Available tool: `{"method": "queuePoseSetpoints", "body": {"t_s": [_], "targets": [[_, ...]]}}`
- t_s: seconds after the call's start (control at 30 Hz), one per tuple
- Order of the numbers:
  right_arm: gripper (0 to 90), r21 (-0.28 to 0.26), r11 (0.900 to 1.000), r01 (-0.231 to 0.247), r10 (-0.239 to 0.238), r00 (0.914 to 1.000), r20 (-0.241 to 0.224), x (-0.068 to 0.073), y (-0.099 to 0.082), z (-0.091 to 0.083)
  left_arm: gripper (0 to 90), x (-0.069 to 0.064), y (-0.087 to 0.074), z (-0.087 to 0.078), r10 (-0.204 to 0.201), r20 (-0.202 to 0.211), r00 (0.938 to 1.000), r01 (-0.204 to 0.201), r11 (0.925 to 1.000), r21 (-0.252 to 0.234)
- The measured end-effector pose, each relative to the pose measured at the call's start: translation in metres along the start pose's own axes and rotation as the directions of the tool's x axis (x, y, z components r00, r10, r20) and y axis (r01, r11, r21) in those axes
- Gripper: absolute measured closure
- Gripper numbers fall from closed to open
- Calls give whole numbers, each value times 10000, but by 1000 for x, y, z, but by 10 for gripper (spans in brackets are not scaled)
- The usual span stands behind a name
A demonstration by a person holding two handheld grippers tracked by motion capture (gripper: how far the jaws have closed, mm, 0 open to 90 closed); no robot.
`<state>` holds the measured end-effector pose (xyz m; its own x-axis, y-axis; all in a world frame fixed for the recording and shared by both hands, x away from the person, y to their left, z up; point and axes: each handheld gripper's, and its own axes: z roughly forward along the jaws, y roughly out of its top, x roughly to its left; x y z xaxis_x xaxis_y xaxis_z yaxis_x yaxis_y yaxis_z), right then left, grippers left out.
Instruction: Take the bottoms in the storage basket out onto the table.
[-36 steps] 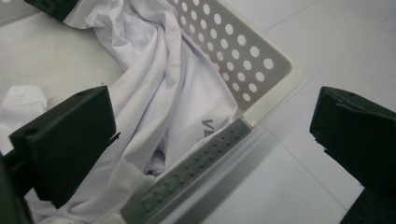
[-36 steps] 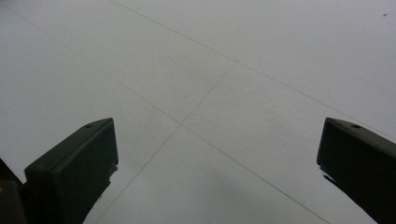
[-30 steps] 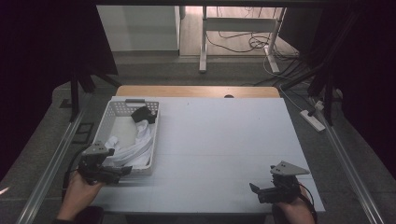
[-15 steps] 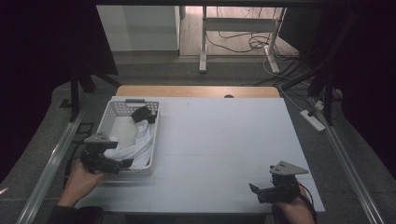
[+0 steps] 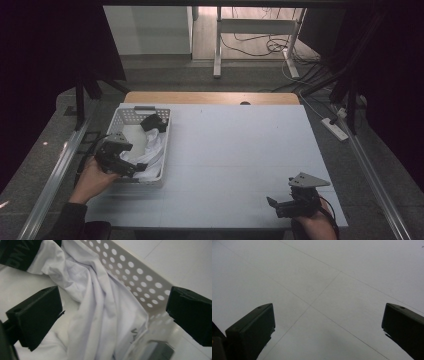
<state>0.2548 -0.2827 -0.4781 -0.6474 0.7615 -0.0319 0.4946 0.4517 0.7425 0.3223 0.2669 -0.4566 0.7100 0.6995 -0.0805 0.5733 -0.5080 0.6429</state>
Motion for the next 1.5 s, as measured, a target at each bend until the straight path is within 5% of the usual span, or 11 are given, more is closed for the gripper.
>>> {"method": "queuePoseSetpoints", "body": {"t_s": [0.43, 0.87, 1.0, 1.13, 1.17, 1.2, 1.3, 1.47, 1.5], "targets": [[0, 34, 10000, 18, -18, 10000, -22, 0, 0, 0, 0, 16, 17, 25, 1011, 123, 9948, -1017, 9927, 656], [0, 44, 10000, 26, -26, 10000, -39, 0, 0, 0, 0, 27, 18, 69, 1202, 796, 9896, -1333, 9734, 1864], [0, 43, 10000, 29, -29, 10000, -42, 0, 0, 0, 0, 29, 16, 85, 1270, 1008, 9868, -1486, 9571, 2488], [0, 49, 10000, 32, -32, 10000, -45, 0, 0, 0, 0, 29, 16, 91, 1193, 1092, 9868, -1453, 9503, 2752], [0, 43, 10000, 40, -40, 10000, -46, 0, 0, 0, 0, 29, 16, 95, 1242, 1098, 9862, -1521, 9415, 3007], [0, 33, 10000, 36, -36, 10000, -55, 0, 0, 1, 0, 29, 16, 95, 1242, 1098, 9862, -1521, 9415, 3007], [0, 39, 10000, 39, -38, 10000, -50, 0, 0, 1, 0, 26, 15, 102, 1742, 730, 9820, -1888, 9174, 3504], [0, 39, 10000, 58, -58, 10000, -62, 0, 0, 1, 1, 26, 15, 102, 1578, 643, 9854, -1704, 9225, 3462], [0, 33, 10000, 69, -68, 10000, -64, 0, 0, 1, 23, 28, 15, 101, 1361, 510, 9894, -1453, 9296, 3387]]}}
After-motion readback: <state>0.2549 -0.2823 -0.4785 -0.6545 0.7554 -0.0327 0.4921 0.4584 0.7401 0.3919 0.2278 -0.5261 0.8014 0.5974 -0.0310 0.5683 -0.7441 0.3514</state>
